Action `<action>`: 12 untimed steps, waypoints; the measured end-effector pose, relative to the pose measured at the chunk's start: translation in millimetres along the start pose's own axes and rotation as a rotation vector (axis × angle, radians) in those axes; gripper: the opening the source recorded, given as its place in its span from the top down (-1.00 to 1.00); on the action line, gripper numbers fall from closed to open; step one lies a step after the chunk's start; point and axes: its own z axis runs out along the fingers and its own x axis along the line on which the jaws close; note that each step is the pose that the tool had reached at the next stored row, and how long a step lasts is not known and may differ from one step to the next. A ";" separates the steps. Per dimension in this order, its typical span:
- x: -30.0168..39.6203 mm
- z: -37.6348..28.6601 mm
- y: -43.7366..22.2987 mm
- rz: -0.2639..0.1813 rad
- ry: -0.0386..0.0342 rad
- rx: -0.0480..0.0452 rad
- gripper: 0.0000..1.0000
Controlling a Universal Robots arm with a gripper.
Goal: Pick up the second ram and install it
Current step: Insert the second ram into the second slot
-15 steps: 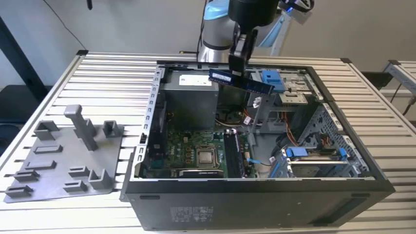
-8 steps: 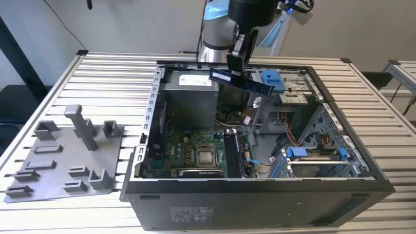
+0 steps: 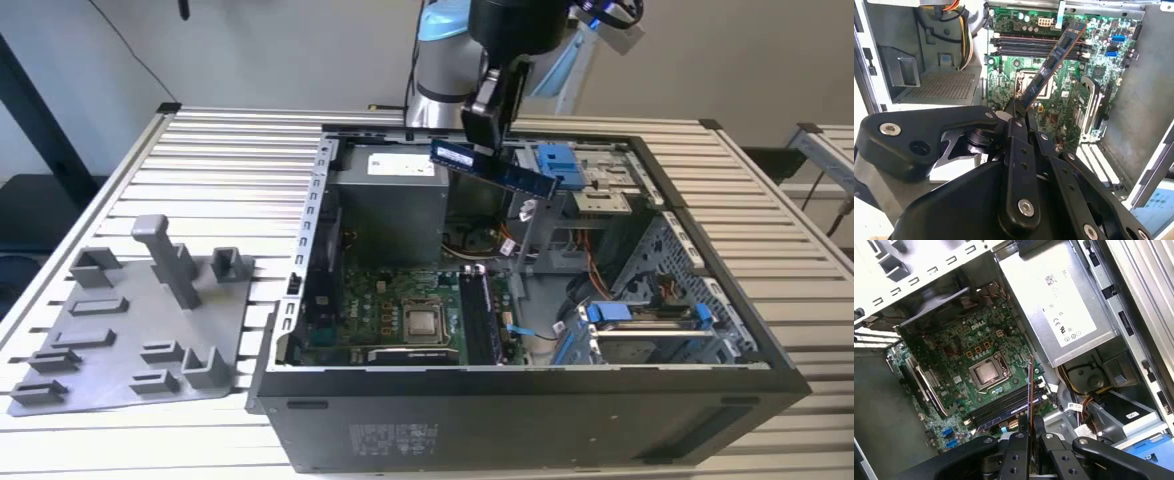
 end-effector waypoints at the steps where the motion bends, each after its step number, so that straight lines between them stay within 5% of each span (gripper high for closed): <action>1: 0.0 -0.1 0.0 0.007 0.0001 -0.0002 0.72; 12: 0.0 0.2 0.0 0.083 -0.0007 -0.0029 0.72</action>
